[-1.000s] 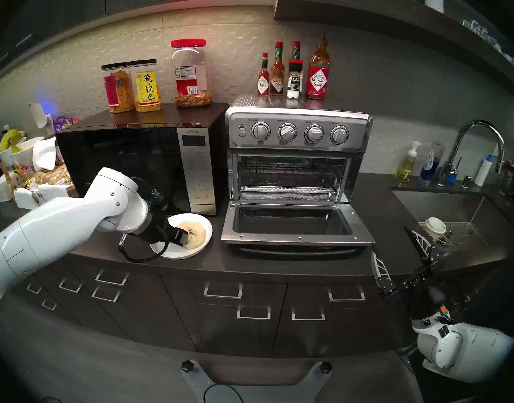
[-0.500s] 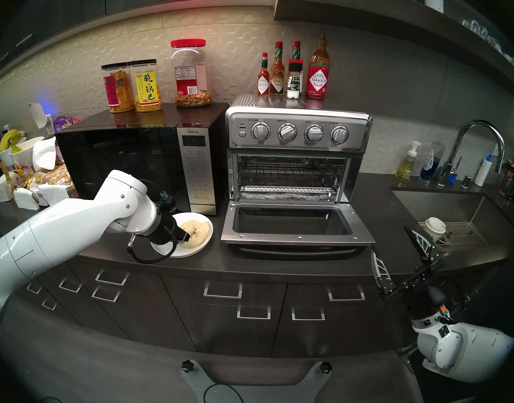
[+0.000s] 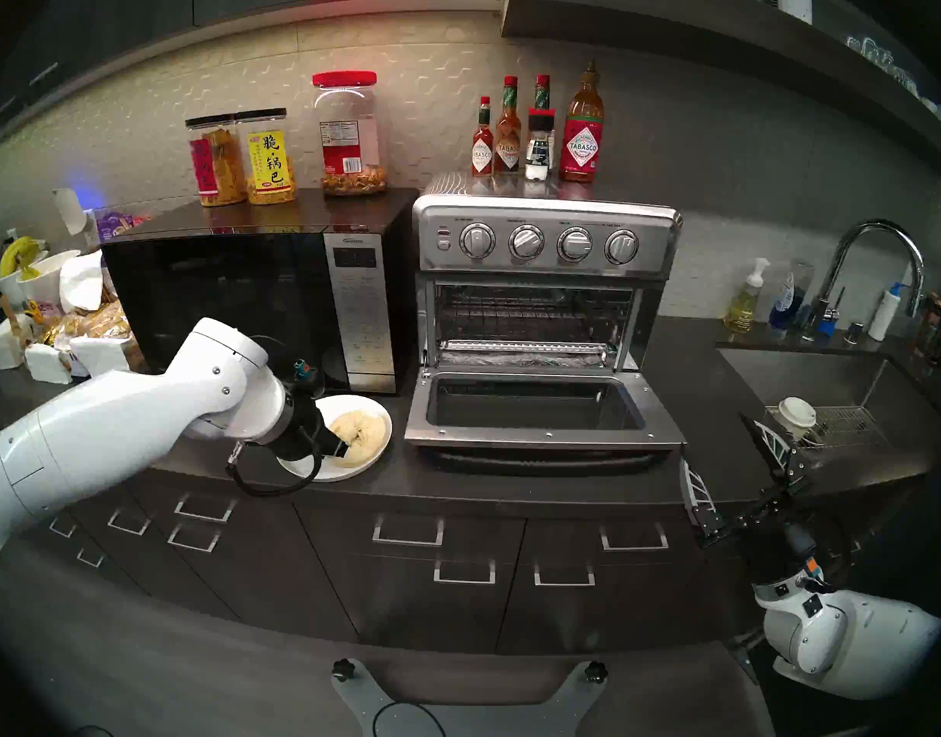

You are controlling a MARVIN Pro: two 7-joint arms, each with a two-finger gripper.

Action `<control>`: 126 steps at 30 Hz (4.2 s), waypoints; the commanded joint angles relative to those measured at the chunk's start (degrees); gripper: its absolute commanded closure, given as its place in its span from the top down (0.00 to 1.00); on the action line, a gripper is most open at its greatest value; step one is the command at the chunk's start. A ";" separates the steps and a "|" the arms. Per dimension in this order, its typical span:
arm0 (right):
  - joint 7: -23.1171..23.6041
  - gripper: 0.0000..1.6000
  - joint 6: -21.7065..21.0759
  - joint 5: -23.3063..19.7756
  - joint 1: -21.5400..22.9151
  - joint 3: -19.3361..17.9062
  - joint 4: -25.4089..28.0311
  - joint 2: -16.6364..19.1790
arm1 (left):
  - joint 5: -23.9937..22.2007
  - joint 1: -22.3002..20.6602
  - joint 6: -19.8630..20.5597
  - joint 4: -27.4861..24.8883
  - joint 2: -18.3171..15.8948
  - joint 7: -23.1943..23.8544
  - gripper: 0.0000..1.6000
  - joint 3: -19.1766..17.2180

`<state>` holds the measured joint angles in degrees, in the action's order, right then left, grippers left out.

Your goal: Open the oven and place the bagel inside on the rack

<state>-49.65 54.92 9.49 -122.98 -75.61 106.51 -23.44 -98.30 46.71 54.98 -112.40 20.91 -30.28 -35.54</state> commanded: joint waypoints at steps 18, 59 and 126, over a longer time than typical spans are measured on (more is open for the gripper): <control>-2.54 1.00 0.08 -0.05 0.12 -0.30 0.58 -0.10 | -5.54 2.30 -7.29 -6.40 -9.85 -3.44 0.00 -2.10; -2.25 1.00 0.08 -0.17 0.07 -0.44 0.57 -0.23 | -8.10 -0.21 -10.66 -7.01 -13.25 -0.35 0.00 -5.01; -1.09 1.00 0.08 -0.72 0.00 -0.88 0.49 -0.75 | -19.23 -16.52 -8.37 -2.23 17.20 -16.31 0.00 0.14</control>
<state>-49.49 54.93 8.81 -123.00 -76.06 106.50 -24.10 -117.38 34.34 46.68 -116.10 32.10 -44.73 -34.81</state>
